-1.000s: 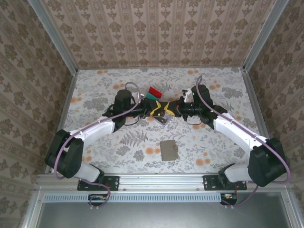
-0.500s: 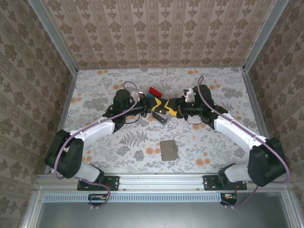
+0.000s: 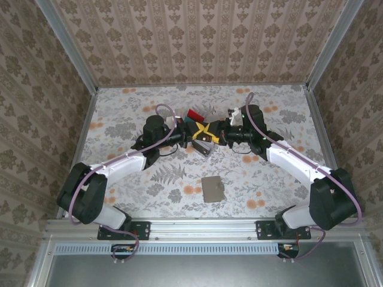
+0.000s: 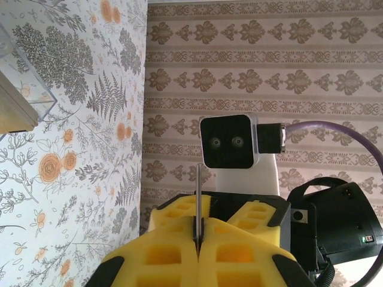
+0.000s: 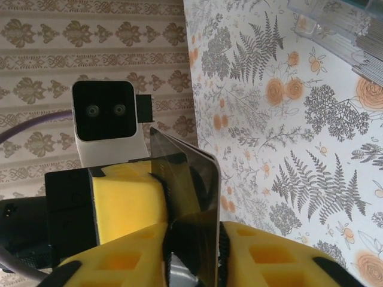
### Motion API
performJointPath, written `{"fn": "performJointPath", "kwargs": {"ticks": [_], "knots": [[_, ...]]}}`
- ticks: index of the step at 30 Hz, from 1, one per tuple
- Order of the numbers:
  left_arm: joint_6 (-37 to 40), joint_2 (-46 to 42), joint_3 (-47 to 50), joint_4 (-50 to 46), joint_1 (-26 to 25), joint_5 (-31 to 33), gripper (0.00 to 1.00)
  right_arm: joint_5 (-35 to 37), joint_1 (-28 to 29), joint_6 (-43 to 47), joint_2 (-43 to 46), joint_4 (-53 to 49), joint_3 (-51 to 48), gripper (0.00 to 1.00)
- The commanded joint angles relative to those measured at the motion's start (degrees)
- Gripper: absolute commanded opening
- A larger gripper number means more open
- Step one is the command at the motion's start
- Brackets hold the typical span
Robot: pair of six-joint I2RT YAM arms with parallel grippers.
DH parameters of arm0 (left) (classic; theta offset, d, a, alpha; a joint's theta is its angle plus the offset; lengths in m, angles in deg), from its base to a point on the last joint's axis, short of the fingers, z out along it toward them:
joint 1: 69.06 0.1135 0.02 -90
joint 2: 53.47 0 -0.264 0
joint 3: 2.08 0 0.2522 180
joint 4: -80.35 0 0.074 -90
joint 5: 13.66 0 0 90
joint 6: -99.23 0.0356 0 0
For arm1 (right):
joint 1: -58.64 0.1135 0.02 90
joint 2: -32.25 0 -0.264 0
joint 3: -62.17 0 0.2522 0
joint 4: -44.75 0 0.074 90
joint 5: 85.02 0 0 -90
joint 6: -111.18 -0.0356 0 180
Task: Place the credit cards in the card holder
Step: Pick up several credit cards from the storage box.
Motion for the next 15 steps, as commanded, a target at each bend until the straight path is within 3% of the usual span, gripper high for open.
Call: {"fn": "performJointPath", "kwargs": {"ticks": [1, 4, 15], "knots": [[-2.9, -0.5, 0.3, 8.8, -0.5, -0.8, 0.05, 4.7, 0.4, 2.4, -0.1, -6.2, 0.8, 0.26], [-3.1, -1.1, 0.3, 9.0, -0.4, -0.7, 0.08, 6.9, 0.3, 4.8, -0.1, -10.5, 1.4, 0.26], [-4.0, -1.8, 2.0, 11.6, 0.4, 1.4, 0.11, 7.2, 0.2, 4.9, -0.1, -10.3, 0.8, 0.24]]}}
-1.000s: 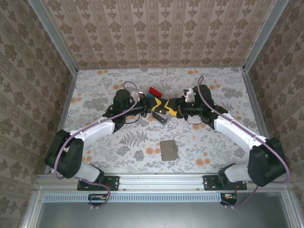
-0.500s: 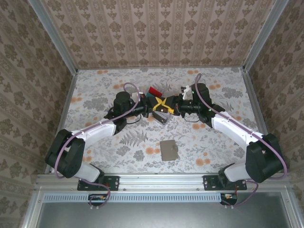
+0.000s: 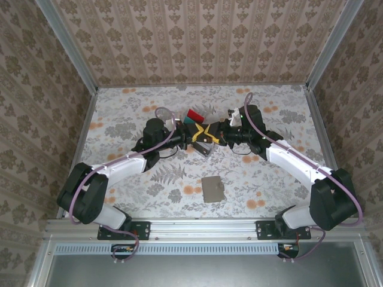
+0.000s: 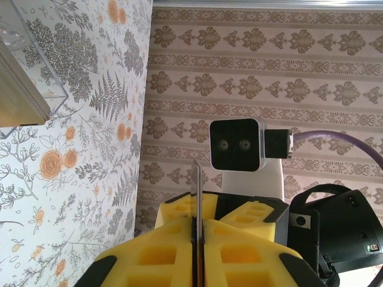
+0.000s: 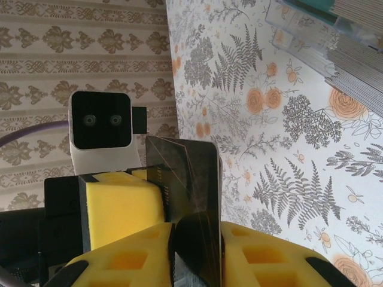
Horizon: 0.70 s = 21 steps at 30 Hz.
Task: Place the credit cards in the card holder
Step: Pick up several credit cards from the storage box.
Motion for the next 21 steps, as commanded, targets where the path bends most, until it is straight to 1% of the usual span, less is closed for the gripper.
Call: {"fn": "performJointPath", "kwargs": {"ticks": [1, 10, 11, 12, 14, 21], "knots": [[-1.5, -2.0, 0.0, 9.0, 0.6, 0.0, 0.11, 3.2, -0.2, 1.4, -0.2, -6.0, -0.4, 0.24], [-1.6, -2.4, 1.1, 9.4, 1.4, 0.1, 0.12, 4.4, -0.2, 2.1, -0.2, -7.2, -0.2, 0.21], [-1.5, -2.4, 1.2, 9.2, 1.5, 0.1, 0.12, 4.7, -0.2, 2.4, -0.2, -7.5, -0.2, 0.18], [-1.4, -2.5, 1.2, 9.2, 1.6, 0.1, 0.12, 5.0, -0.2, 2.6, 1.5, -8.0, -0.1, 0.17], [-1.0, -2.9, 1.3, 8.5, 1.7, 0.3, 0.12, 6.1, -0.2, 3.4, 2.0, -9.3, 0.1, 0.14], [0.7, -4.5, 2.3, 5.1, 2.4, 1.1, 0.11, 7.7, -0.3, 4.7, 2.5, -11.2, 0.7, 0.11]]}}
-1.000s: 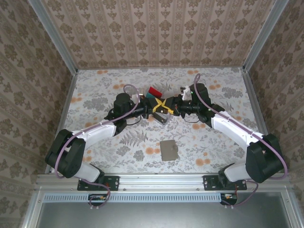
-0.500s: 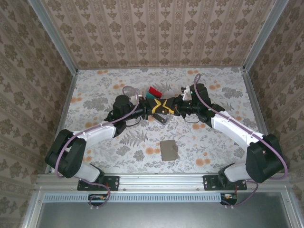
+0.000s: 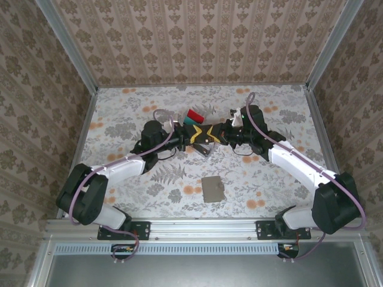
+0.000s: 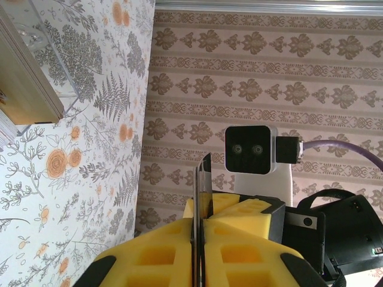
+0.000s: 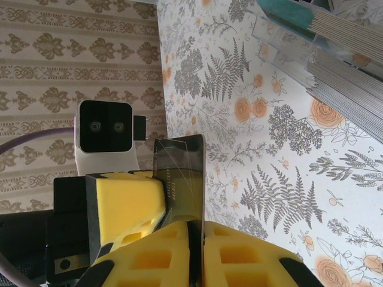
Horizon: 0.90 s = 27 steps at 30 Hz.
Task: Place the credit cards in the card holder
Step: Pick up several credit cards from the storage box, then place the credit card in the storage box.
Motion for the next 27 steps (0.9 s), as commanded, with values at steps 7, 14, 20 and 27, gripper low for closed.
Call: {"fn": "performJointPath", "kwargs": {"ticks": [7, 14, 20, 27], "knots": [[2.2, -5.1, 1.1, 0.3, 2.3, 2.1, 0.11, 6.4, -0.4, 3.8, 0.8, -8.3, 0.6, 0.08], [6.4, -9.9, 3.5, -12.4, 3.9, 6.4, 0.00, 7.3, -0.4, 10.2, 1.4, -7.4, 1.4, 0.07], [14.7, -21.3, 4.8, -36.6, 6.2, 15.9, 0.00, 13.5, 3.2, 37.9, -3.8, -15.5, 8.1, 0.08], [19.4, -31.7, 6.2, -49.1, 10.2, 21.2, 0.00, 27.1, 12.5, 66.8, -16.6, -25.2, 18.1, 0.06]]}}
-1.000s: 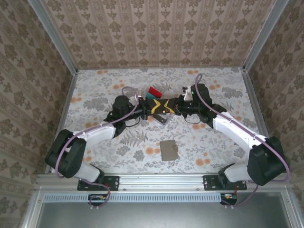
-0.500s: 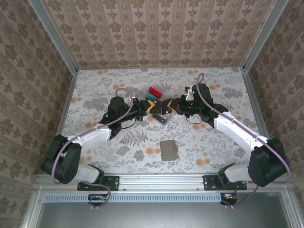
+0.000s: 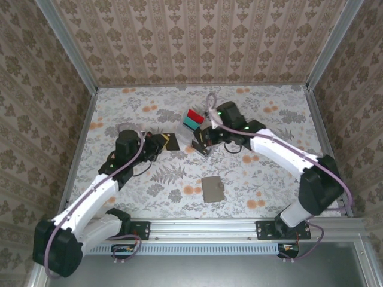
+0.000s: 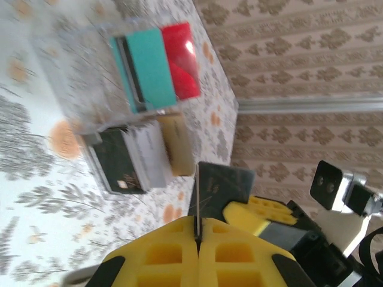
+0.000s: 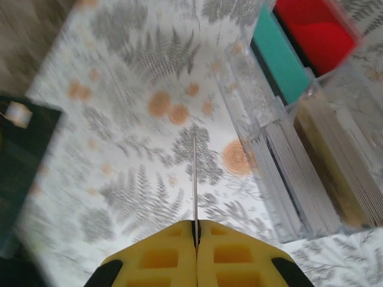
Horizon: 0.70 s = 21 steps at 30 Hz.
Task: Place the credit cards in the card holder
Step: Place the credit card in the storage box.
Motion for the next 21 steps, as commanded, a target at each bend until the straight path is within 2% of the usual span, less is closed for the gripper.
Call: {"fn": "performJointPath", "kwargs": {"ticks": [1, 8, 21], "knots": [[4.4, -3.4, 1.0, -9.5, 1.5, 4.1, 0.00, 11.6, 3.2, 19.1, -4.8, -6.8, 2.8, 0.07], [4.8, -5.7, 2.0, -10.6, 2.2, 3.9, 0.00, 17.7, 4.2, 24.3, -11.8, -6.2, 6.7, 0.07], [4.3, -5.6, 2.5, -9.7, 3.0, 3.2, 0.00, 17.5, 4.5, 28.7, -15.9, -1.8, 6.5, 0.08]]}}
